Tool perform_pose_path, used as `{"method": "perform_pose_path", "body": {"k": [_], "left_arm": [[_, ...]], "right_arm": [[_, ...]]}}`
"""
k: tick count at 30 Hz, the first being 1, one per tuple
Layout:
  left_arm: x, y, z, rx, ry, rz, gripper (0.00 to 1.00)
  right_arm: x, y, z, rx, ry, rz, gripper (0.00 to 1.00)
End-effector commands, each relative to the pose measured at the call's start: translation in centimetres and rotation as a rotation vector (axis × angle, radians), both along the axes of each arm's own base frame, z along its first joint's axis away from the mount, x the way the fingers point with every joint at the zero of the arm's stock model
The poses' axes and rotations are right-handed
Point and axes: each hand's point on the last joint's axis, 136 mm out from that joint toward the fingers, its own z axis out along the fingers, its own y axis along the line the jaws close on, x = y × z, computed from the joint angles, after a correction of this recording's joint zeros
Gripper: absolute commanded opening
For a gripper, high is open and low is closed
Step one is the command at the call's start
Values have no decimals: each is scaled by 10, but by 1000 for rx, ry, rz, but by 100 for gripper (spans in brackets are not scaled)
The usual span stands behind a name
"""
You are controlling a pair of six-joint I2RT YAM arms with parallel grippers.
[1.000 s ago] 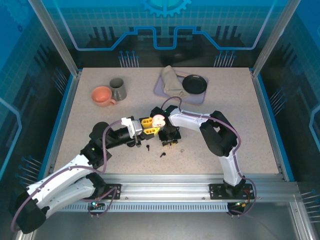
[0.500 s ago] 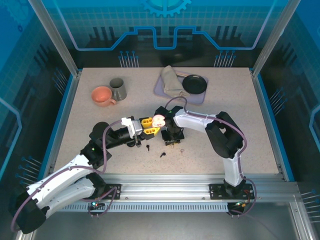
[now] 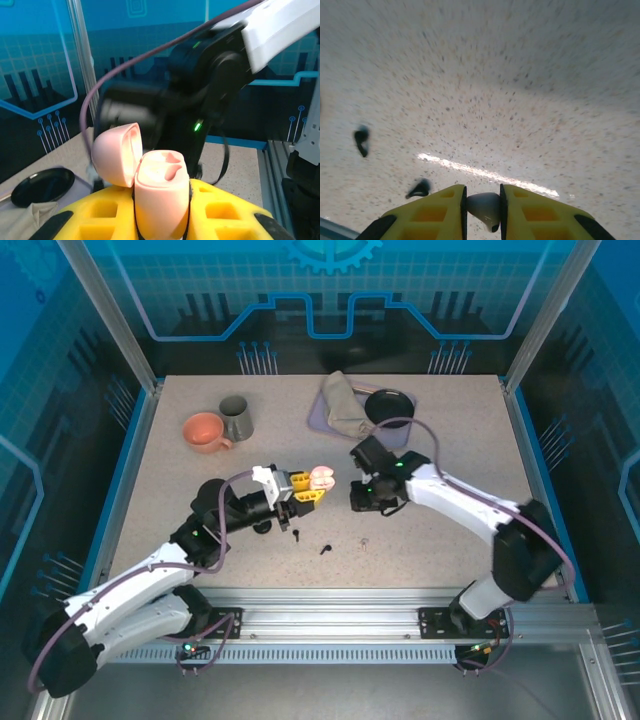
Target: Insert the wireless bluetooth earbuds into the charging case
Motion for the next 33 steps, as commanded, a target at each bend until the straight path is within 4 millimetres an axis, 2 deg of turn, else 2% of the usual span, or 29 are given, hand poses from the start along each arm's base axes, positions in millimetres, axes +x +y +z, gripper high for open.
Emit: {"method": "perform_pose_path", "body": {"k": [1,5,12,17,20,23,33], "left_arm": [[7,-1,26,-78,3,24,0],[16,-6,26,-80,52,35,0],[27,-27,23,-69,96,34,0],[30,-39,26,-90,75,32,0],[32,-45,27,-94,63,24,0],[33,-49,27,-100,48,18,0],[33,-52,27,-107,0,8,0]], "right_arm": [[13,-11,44,102,-170,-4,24],[17,-21,107,232,-368,18,24],[1,-12,217,439,-690,149,25],[-20,2,265,573,-808,250,25],[-32,6,282,605,-855,291,25],[-40,11,289,607,-860,319,25],[-44,35,267,563,-761,369,24]]}}
